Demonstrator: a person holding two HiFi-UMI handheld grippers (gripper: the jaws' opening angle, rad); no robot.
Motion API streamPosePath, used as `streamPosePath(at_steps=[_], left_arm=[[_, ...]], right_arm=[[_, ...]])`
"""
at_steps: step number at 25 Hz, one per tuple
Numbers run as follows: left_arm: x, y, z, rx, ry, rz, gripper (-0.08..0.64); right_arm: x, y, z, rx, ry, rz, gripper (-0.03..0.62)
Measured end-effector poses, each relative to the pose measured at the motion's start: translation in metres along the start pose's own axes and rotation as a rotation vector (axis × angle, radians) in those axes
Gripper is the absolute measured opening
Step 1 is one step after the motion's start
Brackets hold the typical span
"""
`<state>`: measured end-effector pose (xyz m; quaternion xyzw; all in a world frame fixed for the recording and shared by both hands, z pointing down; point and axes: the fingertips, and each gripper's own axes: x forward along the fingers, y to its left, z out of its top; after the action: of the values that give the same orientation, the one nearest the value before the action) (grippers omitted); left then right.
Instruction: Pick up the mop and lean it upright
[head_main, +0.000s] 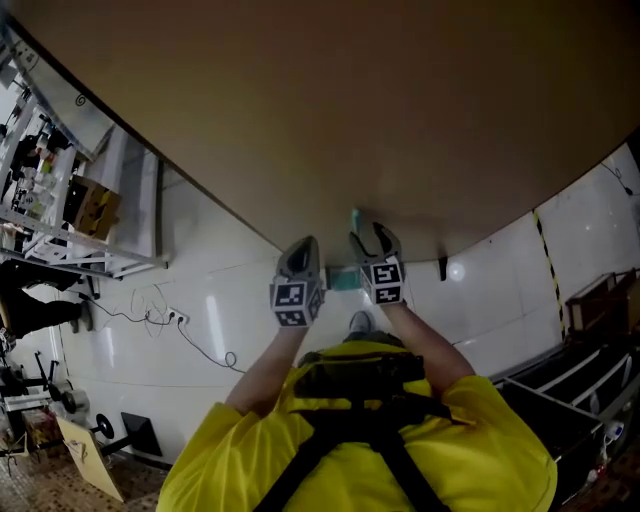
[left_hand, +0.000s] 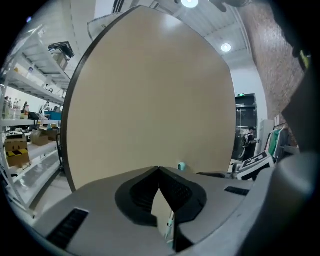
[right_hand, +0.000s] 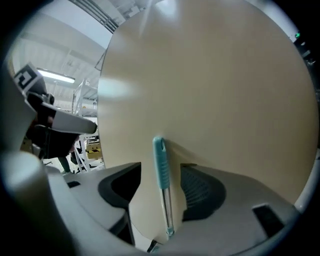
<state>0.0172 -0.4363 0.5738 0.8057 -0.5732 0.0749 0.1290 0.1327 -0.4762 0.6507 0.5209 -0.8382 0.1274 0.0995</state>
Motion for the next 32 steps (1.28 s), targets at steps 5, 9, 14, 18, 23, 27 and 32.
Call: streamPosePath(at_steps=[5, 9, 14, 18, 23, 27, 32], left_arm=[[0.013, 0.0, -0.026, 0.011, 0.049, -0.002, 0.0], [0.019, 0.006, -0.036, -0.002, 0.069, 0.008, 0.0], [0.014, 0.009, -0.034, -0.017, 0.063, -0.01, 0.0], [0.012, 0.003, -0.025, 0.02, 0.033, -0.045, 0.0], [0.009, -0.012, -0.008, 0.046, -0.013, -0.081, 0.0], [0.001, -0.018, 0.016, 0.011, -0.05, -0.088, 0.001], [-0.011, -0.028, 0.052, 0.011, -0.126, -0.096, 0.0]], right_arm=[[0.028, -0.009, -0.024, -0.019, 0.049, -0.079, 0.22], [0.027, -0.012, -0.024, -0.076, 0.056, -0.165, 0.109], [0.023, -0.002, -0.023, -0.078, 0.078, -0.116, 0.106], [-0.009, 0.002, -0.005, -0.084, 0.022, -0.09, 0.104], [-0.058, 0.002, 0.037, -0.083, -0.049, -0.056, 0.104], [-0.085, 0.003, 0.074, -0.086, -0.087, -0.052, 0.104], [-0.105, 0.015, 0.122, -0.097, -0.156, -0.01, 0.103]])
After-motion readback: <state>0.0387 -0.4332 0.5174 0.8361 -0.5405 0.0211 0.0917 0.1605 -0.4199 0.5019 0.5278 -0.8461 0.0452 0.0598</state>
